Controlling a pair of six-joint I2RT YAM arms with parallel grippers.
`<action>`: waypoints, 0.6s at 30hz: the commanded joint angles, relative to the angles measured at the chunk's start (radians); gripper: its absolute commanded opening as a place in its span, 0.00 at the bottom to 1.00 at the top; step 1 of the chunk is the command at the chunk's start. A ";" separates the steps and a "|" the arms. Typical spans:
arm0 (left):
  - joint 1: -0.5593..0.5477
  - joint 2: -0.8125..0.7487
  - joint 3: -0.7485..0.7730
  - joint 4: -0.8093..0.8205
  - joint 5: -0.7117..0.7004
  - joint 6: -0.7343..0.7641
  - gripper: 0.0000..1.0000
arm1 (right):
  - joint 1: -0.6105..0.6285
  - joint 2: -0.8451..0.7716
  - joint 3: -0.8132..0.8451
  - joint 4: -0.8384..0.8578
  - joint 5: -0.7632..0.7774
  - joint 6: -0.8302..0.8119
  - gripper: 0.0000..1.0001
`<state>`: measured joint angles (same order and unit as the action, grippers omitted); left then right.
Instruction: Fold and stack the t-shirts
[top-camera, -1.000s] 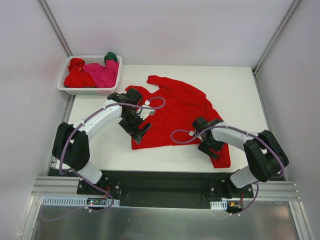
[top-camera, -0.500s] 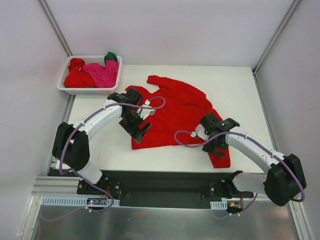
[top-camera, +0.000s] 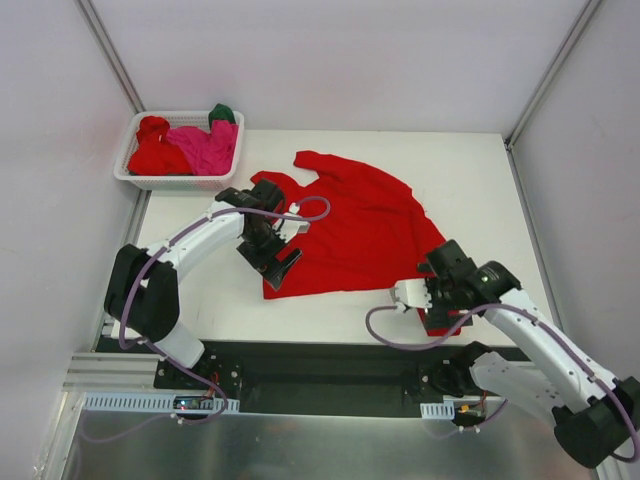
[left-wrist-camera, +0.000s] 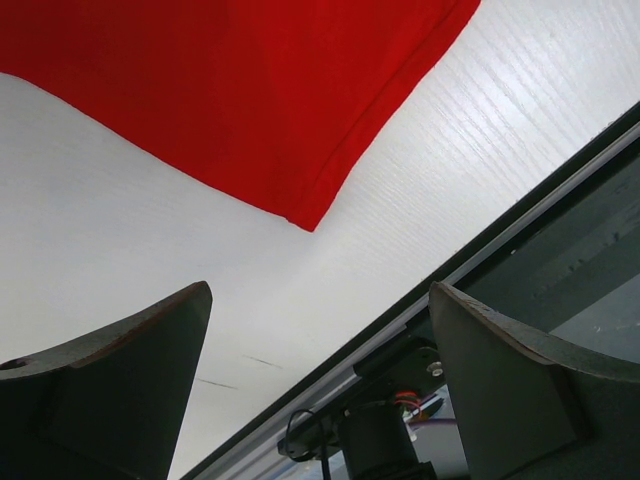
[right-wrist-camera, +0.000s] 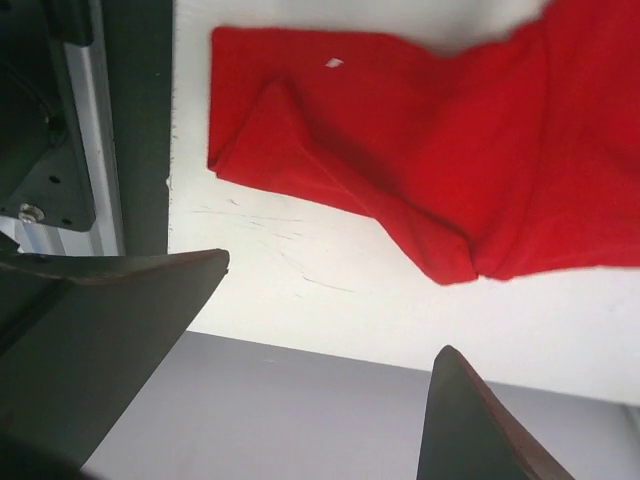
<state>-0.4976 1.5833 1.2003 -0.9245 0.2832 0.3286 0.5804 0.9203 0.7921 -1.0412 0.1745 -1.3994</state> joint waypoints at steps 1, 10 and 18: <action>-0.006 -0.013 0.025 -0.011 0.002 0.013 0.91 | -0.002 -0.035 -0.079 -0.048 -0.104 -0.272 1.00; -0.006 0.008 0.071 -0.013 0.033 0.026 0.91 | 0.001 -0.066 -0.301 0.114 -0.161 -0.576 1.00; -0.006 -0.066 0.044 -0.011 0.059 0.027 0.92 | -0.001 0.055 -0.246 0.243 -0.250 -0.733 0.97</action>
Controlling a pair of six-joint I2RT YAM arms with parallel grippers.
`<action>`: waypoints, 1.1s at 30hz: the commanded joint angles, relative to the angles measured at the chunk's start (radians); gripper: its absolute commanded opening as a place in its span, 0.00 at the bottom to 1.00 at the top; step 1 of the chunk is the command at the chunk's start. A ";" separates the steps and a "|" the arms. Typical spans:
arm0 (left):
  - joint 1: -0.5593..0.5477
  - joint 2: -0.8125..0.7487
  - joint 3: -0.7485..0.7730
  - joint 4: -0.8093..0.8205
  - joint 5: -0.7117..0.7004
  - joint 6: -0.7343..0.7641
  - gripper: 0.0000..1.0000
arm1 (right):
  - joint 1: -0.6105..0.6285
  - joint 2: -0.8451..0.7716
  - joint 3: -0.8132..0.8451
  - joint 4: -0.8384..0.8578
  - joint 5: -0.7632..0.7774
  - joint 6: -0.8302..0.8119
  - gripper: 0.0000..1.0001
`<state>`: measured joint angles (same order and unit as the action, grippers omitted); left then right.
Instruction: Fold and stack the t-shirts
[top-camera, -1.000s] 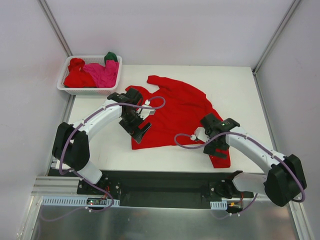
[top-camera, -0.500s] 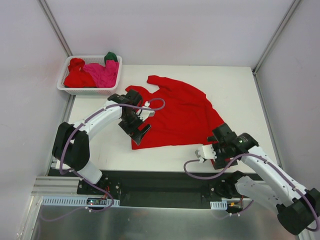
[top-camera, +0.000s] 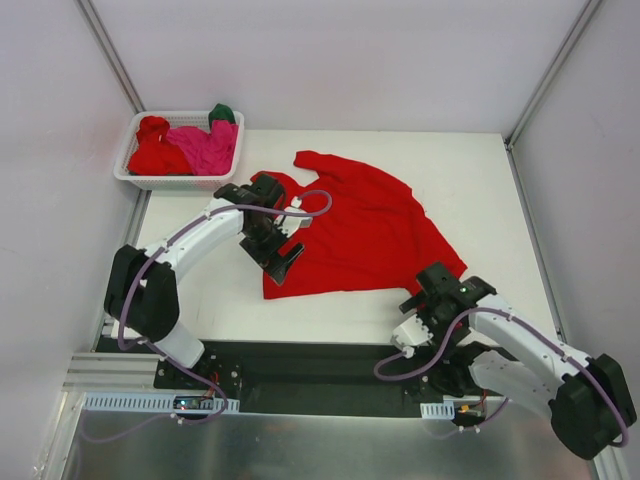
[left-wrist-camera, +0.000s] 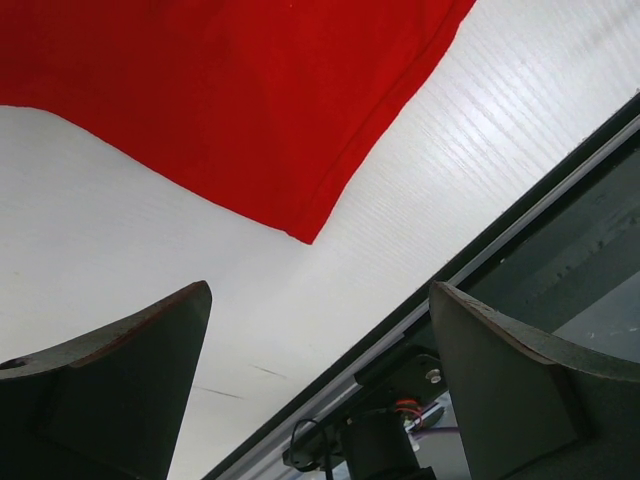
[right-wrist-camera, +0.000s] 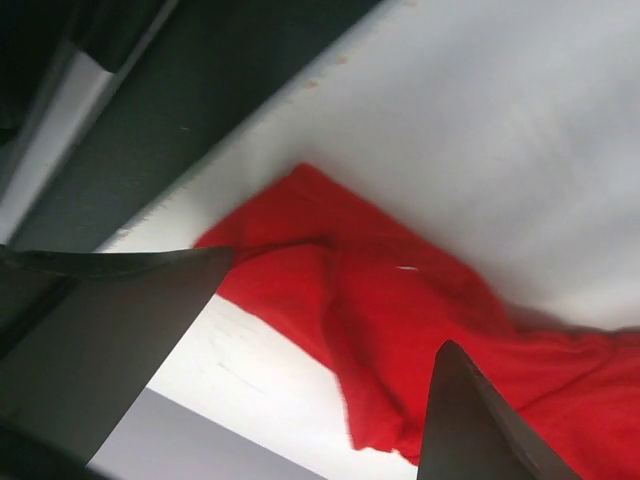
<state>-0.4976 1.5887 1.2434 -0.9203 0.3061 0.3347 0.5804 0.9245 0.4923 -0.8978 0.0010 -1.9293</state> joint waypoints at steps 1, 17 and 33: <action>-0.006 -0.090 -0.005 -0.015 0.042 0.020 0.92 | -0.002 0.062 0.067 0.118 -0.073 -0.221 0.97; -0.006 -0.168 -0.029 -0.008 0.048 0.021 0.93 | -0.017 0.017 0.086 -0.122 -0.058 -0.732 0.92; -0.006 -0.190 -0.050 0.003 0.036 0.020 0.93 | -0.034 0.163 0.086 -0.147 -0.035 -0.829 0.89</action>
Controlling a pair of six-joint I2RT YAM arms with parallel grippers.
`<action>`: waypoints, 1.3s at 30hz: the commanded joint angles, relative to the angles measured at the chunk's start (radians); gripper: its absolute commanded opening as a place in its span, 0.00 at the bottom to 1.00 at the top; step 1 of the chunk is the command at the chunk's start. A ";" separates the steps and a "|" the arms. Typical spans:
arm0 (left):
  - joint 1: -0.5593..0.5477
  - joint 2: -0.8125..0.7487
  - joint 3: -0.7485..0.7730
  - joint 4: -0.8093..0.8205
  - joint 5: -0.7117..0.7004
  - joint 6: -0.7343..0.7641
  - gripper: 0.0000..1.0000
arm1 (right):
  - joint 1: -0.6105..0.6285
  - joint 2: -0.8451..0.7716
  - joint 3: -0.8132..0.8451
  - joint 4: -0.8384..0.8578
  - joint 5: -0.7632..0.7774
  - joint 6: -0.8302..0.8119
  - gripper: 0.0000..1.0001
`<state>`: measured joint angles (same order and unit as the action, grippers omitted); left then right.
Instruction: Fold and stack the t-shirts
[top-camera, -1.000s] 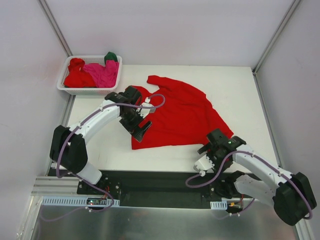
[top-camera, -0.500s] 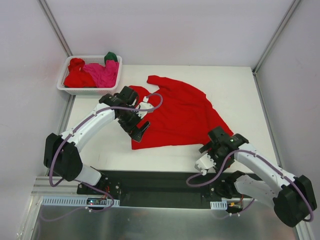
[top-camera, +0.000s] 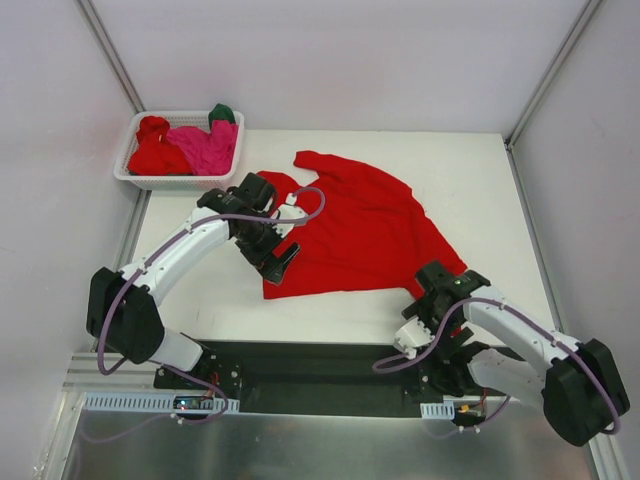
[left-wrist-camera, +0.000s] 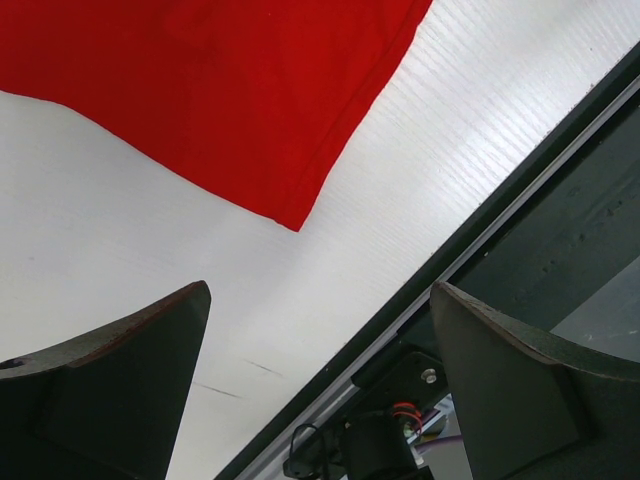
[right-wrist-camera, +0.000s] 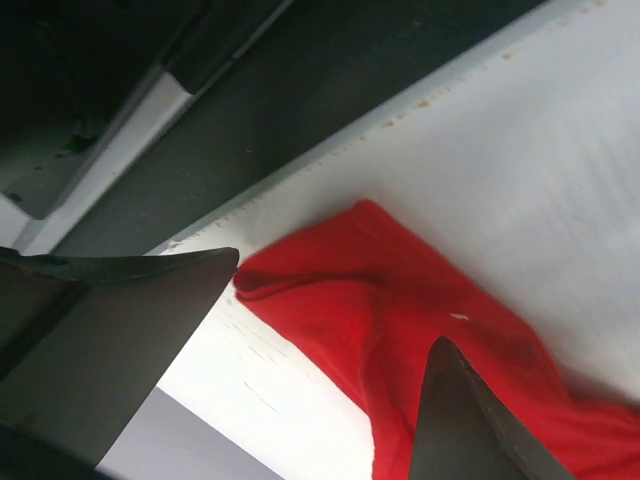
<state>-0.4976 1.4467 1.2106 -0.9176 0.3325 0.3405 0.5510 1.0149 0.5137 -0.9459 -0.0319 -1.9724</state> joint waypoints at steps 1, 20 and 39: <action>-0.006 -0.049 -0.019 0.000 0.010 0.015 0.93 | -0.003 0.091 0.084 -0.112 -0.008 -0.777 0.89; -0.001 -0.088 -0.048 0.010 -0.006 0.022 0.94 | -0.023 0.215 0.151 -0.100 -0.057 -0.853 0.71; 0.001 -0.083 -0.048 0.010 -0.016 0.022 0.94 | -0.031 0.189 0.069 0.007 -0.063 -0.819 0.51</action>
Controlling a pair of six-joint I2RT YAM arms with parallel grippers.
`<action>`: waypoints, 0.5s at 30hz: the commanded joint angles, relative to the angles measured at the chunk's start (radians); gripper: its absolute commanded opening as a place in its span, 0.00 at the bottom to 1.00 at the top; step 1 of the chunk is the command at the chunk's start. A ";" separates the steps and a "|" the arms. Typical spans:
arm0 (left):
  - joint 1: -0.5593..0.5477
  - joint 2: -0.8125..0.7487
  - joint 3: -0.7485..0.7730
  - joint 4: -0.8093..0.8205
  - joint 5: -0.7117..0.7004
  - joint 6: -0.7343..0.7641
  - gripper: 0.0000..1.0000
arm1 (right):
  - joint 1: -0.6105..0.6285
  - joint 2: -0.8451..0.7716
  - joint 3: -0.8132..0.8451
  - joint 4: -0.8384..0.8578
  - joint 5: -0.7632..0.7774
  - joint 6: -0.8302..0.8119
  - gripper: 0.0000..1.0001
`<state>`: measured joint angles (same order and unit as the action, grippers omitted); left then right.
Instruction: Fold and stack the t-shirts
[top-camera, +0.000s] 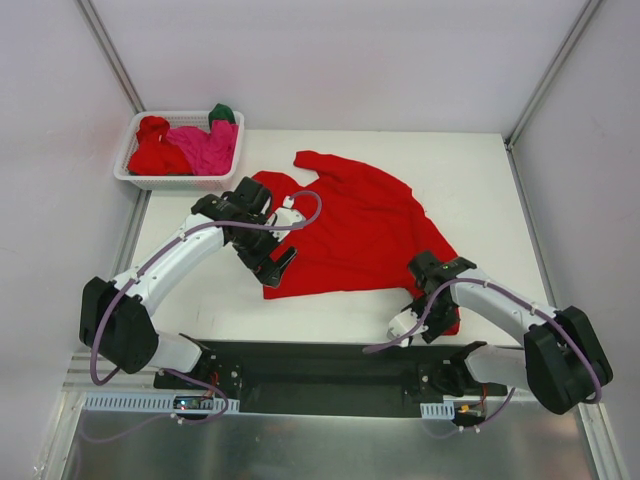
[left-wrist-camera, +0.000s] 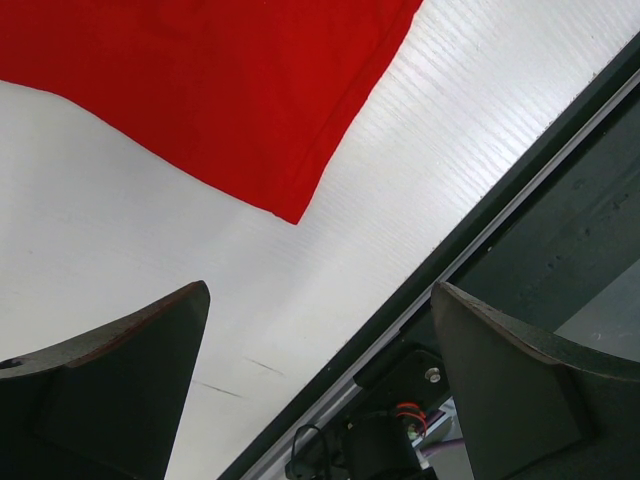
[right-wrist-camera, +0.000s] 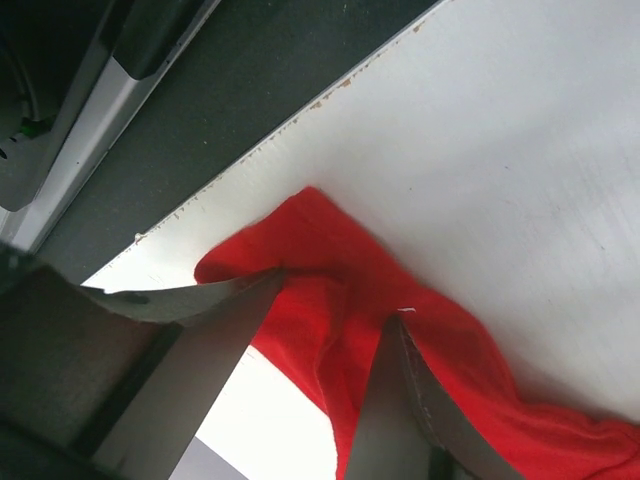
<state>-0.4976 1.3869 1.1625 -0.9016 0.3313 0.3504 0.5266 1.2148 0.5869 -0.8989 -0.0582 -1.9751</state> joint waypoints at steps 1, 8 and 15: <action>0.001 -0.026 -0.001 -0.008 -0.015 0.010 0.94 | -0.008 -0.015 -0.006 -0.044 -0.037 -0.817 0.50; 0.002 -0.022 -0.001 -0.005 -0.015 0.012 0.94 | -0.008 -0.026 0.025 -0.101 -0.005 -0.808 0.50; 0.002 -0.014 0.005 -0.007 -0.017 0.012 0.94 | -0.008 -0.037 0.044 -0.147 0.006 -0.811 0.50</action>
<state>-0.4973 1.3869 1.1622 -0.9016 0.3302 0.3508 0.5220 1.1995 0.5938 -0.9611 -0.0422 -1.9751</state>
